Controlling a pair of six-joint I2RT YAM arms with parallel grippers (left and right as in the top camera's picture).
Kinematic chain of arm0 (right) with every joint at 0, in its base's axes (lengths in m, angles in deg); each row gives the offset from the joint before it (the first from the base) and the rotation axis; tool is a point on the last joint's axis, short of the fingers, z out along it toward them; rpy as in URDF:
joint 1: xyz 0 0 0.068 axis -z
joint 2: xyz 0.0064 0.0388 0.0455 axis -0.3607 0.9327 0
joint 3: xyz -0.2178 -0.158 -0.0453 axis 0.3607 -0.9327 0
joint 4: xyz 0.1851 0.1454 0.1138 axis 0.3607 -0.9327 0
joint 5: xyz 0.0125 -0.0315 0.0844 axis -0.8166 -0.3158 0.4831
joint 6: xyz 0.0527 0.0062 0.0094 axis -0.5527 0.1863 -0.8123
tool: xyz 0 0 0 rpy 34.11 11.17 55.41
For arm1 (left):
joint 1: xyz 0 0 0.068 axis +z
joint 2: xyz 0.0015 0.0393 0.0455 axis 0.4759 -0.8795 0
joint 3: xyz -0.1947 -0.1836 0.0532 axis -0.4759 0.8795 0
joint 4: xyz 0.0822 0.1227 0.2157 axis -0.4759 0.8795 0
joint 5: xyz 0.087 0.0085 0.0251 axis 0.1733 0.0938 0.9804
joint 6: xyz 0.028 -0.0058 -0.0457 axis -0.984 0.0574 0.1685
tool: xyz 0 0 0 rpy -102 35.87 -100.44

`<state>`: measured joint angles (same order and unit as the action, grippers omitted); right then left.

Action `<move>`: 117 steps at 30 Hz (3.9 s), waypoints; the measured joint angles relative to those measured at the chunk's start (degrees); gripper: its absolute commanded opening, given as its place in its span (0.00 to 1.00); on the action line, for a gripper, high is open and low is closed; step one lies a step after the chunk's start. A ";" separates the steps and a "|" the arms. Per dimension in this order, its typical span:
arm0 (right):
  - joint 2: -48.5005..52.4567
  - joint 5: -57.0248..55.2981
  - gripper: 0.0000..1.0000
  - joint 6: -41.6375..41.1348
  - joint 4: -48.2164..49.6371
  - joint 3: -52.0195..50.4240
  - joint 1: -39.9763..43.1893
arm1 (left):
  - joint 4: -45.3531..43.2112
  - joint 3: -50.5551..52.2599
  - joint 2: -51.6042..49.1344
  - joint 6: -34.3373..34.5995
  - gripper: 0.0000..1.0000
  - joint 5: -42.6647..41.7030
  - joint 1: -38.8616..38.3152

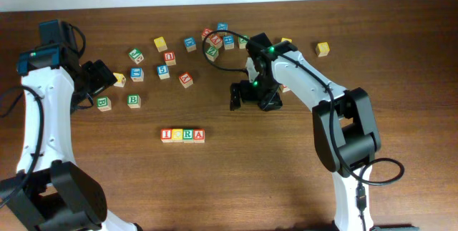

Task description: Spell out ICRA

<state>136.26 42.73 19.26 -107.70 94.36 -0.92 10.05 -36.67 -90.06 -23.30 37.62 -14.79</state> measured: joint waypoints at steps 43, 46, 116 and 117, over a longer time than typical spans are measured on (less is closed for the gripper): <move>0.00 0.00 0.98 -0.04 0.00 0.00 0.00 | 0.00 0.00 0.00 0.00 0.99 0.02 0.00; 0.00 0.00 0.98 -0.04 0.00 0.00 0.00 | 0.00 0.00 0.00 -0.02 0.99 0.02 0.00; 0.00 -0.04 0.98 -0.07 -0.04 0.00 0.00 | -82.27 69.02 44.44 0.63 0.99 -10.73 -2.91; 0.00 -0.07 0.98 -0.04 -0.04 0.00 0.00 | -82.27 69.94 45.09 0.63 0.99 -10.75 -2.91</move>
<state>136.26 42.66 19.22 -107.74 94.36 -0.92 -72.22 33.27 -44.97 -22.67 26.87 -17.70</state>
